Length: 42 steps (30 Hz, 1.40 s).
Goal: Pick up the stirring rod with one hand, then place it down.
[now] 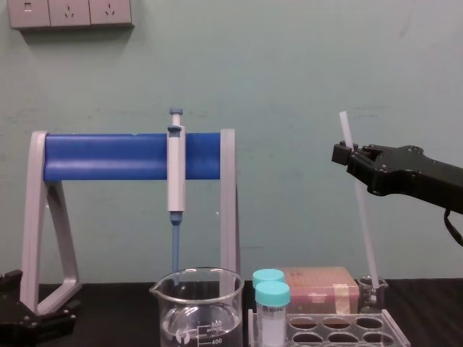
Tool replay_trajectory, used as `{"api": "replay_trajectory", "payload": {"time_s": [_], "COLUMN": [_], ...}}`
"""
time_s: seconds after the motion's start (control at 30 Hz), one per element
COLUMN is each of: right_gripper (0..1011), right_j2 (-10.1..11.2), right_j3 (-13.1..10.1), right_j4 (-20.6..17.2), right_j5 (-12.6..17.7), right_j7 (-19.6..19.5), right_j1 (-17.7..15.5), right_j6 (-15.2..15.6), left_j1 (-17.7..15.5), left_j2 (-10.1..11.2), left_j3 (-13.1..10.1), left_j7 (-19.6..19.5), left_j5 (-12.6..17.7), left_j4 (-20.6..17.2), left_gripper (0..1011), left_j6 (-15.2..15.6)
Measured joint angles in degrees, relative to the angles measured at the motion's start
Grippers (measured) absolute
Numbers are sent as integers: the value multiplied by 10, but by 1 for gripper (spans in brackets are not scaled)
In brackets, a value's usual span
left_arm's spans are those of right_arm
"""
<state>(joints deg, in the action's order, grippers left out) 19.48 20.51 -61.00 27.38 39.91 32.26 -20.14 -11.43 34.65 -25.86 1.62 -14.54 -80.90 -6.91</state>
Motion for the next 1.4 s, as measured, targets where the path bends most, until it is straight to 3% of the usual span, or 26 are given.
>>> {"api": "replay_trajectory", "payload": {"time_s": [0.7,1.4], "right_gripper": [80,80], "right_j2": [-3,-6], "right_j3": [2,15], "right_j4": [2,28], "right_j5": [4,9], "right_j7": [18,34], "right_j1": [-1,4], "right_j6": [-1,8], "left_j1": [0,0], "left_j2": [0,0], "left_j3": [0,0], "left_j7": [0,0], "left_j5": [0,0], "left_j4": [0,0], "left_gripper": [1000,1000], "left_j6": [0,0]}}
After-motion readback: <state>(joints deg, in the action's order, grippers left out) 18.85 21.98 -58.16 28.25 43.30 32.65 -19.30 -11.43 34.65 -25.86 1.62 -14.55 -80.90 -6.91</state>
